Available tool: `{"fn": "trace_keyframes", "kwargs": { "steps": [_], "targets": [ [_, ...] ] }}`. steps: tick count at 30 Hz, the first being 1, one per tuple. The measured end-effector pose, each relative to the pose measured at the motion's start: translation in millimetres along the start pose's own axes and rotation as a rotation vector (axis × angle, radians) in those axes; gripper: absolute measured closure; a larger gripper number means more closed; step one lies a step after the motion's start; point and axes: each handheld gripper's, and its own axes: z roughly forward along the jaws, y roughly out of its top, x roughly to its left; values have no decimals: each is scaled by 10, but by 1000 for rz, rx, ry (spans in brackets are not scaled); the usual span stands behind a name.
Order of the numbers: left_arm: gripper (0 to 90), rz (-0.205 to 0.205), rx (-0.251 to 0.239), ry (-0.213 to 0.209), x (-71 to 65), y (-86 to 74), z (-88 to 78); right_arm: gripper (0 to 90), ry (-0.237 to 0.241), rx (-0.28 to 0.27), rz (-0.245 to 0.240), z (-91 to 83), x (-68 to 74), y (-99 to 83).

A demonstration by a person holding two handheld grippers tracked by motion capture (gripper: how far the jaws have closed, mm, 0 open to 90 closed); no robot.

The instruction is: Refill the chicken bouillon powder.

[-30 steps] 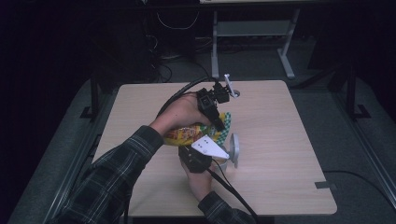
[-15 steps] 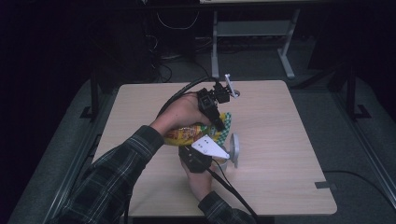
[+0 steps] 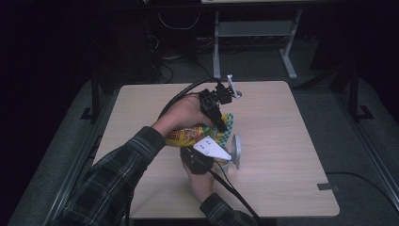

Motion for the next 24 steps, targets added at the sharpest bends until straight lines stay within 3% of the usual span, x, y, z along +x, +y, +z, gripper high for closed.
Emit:
{"fn": "trace_keyframes", "kwargs": {
  "steps": [24],
  "targets": [
    [898,6,-1,-5,-5,26,16,900,-7,-6,2,-16,-15,5]
  ]
}}
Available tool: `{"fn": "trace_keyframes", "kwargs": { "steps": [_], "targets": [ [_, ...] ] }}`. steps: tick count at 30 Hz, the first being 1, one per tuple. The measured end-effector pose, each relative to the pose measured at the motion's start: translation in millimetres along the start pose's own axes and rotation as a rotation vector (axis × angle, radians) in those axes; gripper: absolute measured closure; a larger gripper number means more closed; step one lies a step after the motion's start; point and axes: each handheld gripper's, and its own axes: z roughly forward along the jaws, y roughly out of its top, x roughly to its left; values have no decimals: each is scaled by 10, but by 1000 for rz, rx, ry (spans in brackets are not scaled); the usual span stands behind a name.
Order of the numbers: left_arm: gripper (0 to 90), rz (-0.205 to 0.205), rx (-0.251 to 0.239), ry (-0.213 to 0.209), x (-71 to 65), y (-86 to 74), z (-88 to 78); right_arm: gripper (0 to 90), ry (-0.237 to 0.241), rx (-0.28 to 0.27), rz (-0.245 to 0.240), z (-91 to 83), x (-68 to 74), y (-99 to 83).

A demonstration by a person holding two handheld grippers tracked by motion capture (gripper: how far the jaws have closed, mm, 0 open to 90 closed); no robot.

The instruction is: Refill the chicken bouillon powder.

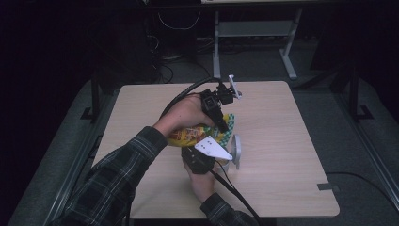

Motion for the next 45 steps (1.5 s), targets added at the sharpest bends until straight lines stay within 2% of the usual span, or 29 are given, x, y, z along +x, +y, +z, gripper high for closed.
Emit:
{"fn": "trace_keyframes", "kwargs": {
  "steps": [22,29,45],
  "targets": [
    [898,0,0,-1,0,-1,-2,900,2,4,1,-2,2,5],
    [899,-4,-9,-8,-6,-18,-9,900,2,11,-15,-11,5,2],
    [900,-4,-53,-42,2,-176,-92,900,14,37,-39,10,61,-47]
  ]
}}
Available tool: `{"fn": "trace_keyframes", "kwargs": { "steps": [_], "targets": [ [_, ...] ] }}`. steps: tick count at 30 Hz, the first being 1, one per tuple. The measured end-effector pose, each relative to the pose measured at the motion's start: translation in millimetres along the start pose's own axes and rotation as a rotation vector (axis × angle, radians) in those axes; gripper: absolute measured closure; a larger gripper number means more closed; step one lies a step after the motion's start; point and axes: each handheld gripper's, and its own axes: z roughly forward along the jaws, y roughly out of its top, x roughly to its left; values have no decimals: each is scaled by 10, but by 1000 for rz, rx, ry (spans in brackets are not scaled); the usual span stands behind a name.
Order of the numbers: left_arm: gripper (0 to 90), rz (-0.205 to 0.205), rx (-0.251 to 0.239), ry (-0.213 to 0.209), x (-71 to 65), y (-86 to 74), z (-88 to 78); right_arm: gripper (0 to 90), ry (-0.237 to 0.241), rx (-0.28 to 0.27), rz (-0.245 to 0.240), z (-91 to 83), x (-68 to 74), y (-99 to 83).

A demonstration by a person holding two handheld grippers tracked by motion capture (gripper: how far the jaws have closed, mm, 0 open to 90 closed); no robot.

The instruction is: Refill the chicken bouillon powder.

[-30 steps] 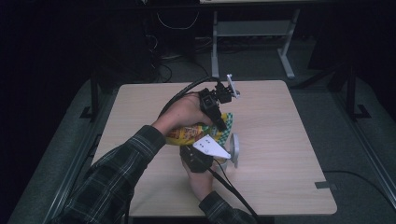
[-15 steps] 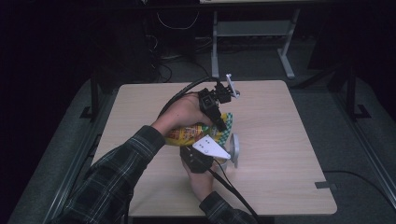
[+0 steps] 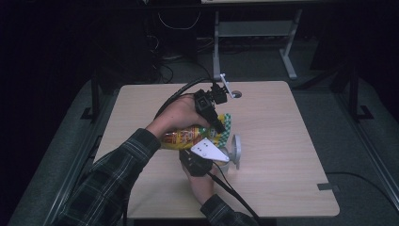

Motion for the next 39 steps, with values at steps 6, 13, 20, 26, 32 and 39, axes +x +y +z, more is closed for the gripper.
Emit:
{"fn": "trace_keyframes", "kwargs": {
  "steps": [6,13,20,26,32,39],
  "targets": [
    [900,-4,-36,-19,-12,-85,-58,900,1,8,-6,8,23,-26],
    [900,19,-43,-25,-27,-156,-135,900,8,17,-10,10,42,-47],
    [900,11,-80,-39,-48,-213,-175,900,8,40,-26,-1,29,-41],
    [900,16,-105,-50,-48,-290,-228,900,13,64,-49,-14,25,-34],
    [900,13,-141,-58,-35,-382,-314,900,14,72,-61,-14,26,-24],
    [900,6,-171,-53,-33,-488,-382,900,11,106,-69,-9,9,-31]
  ]
}}
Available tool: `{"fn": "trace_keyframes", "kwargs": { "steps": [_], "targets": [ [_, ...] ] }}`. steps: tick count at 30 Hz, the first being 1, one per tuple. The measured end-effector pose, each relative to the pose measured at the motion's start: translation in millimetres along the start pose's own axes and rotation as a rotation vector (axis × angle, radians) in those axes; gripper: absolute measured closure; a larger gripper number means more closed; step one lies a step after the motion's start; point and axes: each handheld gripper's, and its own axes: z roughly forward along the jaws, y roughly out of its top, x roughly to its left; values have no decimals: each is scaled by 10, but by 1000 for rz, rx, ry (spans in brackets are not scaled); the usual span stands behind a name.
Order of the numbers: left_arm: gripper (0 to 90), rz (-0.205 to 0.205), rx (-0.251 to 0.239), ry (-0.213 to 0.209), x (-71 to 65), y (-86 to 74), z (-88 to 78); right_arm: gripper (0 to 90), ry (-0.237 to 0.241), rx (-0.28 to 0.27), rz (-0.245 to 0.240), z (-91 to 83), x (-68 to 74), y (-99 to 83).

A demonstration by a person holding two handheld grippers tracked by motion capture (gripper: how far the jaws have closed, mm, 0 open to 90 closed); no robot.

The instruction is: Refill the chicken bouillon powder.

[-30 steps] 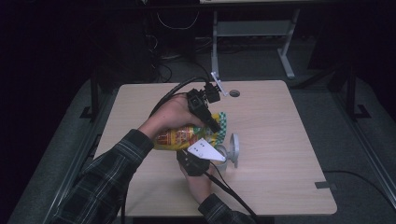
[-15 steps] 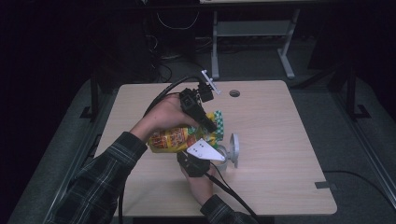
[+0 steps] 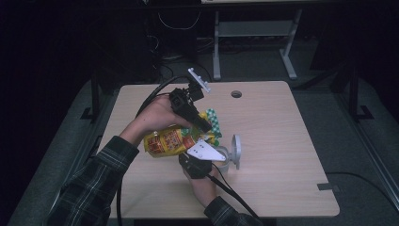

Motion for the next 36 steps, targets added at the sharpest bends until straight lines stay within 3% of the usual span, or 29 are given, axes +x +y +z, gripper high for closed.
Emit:
{"fn": "trace_keyframes", "kwargs": {
  "steps": [10,16,27,36],
  "targets": [
    [900,0,-74,5,-7,-173,-196,900,-4,35,5,-56,-49,40],
    [900,-18,-146,17,9,-348,-290,900,-10,70,-24,-96,-65,63],
    [900,-54,-241,67,35,-632,-425,900,-12,139,-65,-192,-149,174],
    [900,-87,-345,135,65,-870,-457,900,36,235,-129,-306,-227,209]
  ]
}}
